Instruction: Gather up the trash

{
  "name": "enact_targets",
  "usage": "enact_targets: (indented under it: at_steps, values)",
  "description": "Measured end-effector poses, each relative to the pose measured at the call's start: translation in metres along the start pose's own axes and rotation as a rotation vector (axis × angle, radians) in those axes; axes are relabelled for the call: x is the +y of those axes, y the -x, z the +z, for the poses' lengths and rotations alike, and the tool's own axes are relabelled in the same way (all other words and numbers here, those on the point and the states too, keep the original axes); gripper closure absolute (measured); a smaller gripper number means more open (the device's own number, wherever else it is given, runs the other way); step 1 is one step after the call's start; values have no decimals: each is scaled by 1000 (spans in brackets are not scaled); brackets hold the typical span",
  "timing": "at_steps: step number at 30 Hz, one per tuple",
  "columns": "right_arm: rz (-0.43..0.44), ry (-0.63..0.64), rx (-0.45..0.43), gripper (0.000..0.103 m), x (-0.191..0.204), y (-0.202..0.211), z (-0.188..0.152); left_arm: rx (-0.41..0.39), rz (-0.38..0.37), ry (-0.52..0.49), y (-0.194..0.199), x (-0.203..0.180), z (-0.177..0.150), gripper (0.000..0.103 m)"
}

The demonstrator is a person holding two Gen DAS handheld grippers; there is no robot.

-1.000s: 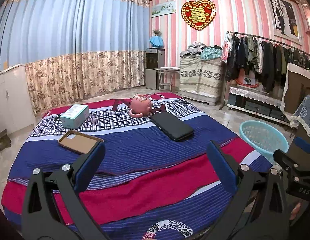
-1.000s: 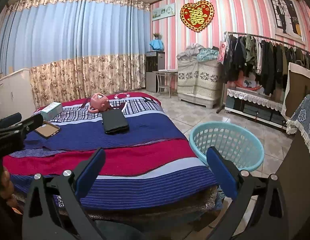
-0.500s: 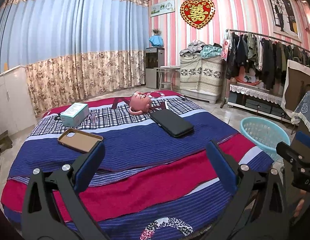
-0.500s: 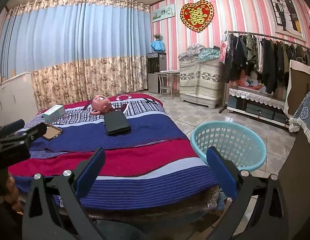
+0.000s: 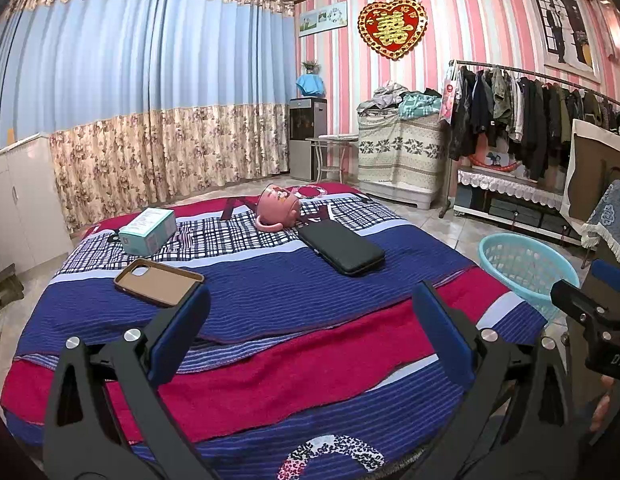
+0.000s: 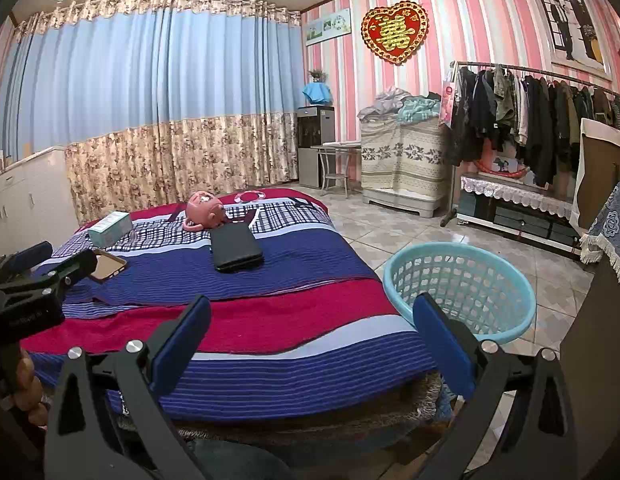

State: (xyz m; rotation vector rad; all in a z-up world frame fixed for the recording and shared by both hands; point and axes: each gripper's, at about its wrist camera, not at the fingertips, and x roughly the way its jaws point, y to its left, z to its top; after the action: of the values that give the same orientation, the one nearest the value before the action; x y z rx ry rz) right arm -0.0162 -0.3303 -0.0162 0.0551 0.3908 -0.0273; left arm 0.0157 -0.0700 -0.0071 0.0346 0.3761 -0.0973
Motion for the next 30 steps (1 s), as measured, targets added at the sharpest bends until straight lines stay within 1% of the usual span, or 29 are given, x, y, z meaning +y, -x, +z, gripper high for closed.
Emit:
enact_targets:
  at_steps: [30]
  values:
    - [1,15,-13,5,0,1,1,-1,-11,-7,0,-2,-3,5]
